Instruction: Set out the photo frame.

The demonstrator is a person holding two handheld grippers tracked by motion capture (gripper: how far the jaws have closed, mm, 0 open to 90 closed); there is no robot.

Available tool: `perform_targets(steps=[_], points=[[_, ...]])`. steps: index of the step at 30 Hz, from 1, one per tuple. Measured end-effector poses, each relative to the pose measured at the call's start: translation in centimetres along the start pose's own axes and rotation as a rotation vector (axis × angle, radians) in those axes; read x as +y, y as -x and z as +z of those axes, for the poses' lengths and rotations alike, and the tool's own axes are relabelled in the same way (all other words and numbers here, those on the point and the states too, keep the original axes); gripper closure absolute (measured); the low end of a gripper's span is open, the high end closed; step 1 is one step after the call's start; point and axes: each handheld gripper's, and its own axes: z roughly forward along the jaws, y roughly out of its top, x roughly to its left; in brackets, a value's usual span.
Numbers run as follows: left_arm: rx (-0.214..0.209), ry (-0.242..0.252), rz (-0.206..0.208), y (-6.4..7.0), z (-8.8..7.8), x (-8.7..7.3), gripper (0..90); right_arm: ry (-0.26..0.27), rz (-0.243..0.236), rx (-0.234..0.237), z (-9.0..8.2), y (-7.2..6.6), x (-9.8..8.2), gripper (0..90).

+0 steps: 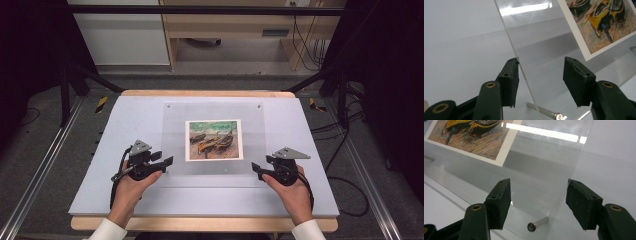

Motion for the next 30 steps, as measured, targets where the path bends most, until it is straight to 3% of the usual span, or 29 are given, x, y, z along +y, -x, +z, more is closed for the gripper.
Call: perform_targets(steps=[10, 30], points=[[0.033, 0.007, 0.023, 0.8, -0.5, -0.4, 48.0, 0.001, -0.016, -0.027, -0.6, -0.5, -0.4, 42.5], [0.06, 0.023, 0.065, 1.7, -1.5, -1.3, 54.0, 0.006, -0.058, -0.069, -1.5, -1.3, -1.3, 49.6]])
